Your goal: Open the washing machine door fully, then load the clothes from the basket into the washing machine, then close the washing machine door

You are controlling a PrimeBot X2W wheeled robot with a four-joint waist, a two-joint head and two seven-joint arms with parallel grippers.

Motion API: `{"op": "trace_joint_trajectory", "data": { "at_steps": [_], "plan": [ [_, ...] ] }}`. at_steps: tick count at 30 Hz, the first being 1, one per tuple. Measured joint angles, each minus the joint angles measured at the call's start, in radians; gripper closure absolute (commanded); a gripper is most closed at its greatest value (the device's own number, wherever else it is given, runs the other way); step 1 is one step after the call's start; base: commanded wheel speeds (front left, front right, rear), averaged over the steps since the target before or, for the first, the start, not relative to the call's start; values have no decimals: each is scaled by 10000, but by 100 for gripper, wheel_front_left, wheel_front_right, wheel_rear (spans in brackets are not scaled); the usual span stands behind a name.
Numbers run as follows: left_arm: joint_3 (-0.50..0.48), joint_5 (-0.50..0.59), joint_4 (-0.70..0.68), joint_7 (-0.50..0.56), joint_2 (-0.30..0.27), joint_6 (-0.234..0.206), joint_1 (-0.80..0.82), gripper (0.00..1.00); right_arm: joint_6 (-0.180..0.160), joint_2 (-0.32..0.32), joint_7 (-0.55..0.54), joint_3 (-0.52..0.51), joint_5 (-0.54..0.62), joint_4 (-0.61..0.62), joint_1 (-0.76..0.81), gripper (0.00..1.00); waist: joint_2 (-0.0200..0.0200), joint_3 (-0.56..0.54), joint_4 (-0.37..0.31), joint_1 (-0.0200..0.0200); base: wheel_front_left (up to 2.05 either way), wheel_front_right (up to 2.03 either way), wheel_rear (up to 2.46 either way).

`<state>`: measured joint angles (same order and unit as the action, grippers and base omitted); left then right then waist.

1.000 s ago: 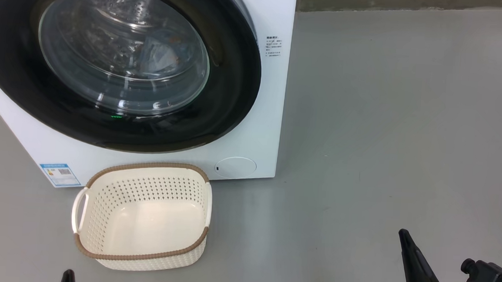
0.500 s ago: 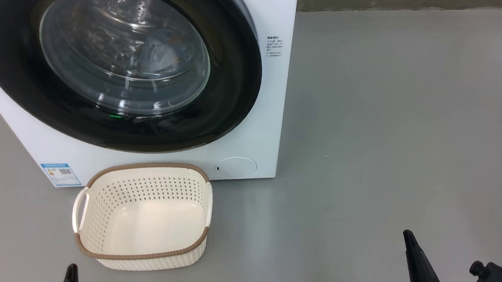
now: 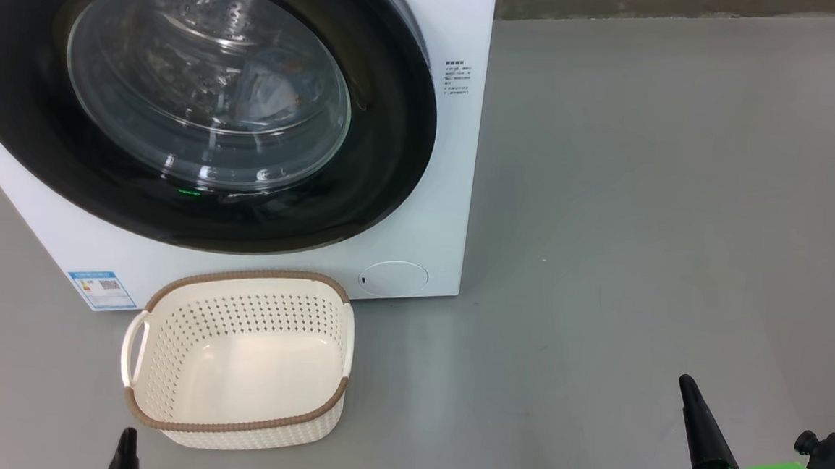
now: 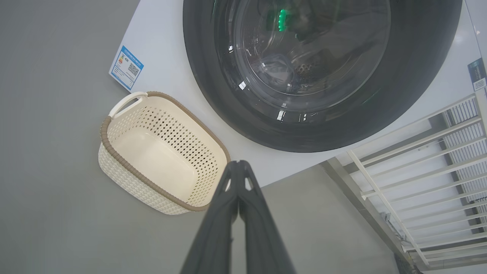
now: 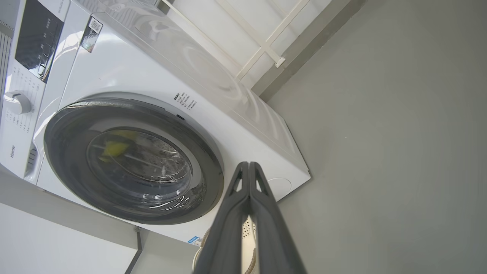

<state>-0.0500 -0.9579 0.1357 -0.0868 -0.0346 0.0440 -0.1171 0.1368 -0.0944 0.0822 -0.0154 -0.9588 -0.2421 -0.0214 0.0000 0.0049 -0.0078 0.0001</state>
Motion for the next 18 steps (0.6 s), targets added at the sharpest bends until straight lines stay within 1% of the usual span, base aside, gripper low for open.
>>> {"op": "trace_joint_trajectory", "data": {
  "at_steps": [4,18],
  "plan": [
    [2,-282,65,92,-17,52,55,100,0,12,-109,-35,-395,-12,-2,100,0,-1,4,0,0,0,0],
    [-4,-1831,341,472,-40,232,424,100,-2,90,-472,-278,-1827,-75,-17,100,0,-6,22,0,0,0,0]
  ]
}}
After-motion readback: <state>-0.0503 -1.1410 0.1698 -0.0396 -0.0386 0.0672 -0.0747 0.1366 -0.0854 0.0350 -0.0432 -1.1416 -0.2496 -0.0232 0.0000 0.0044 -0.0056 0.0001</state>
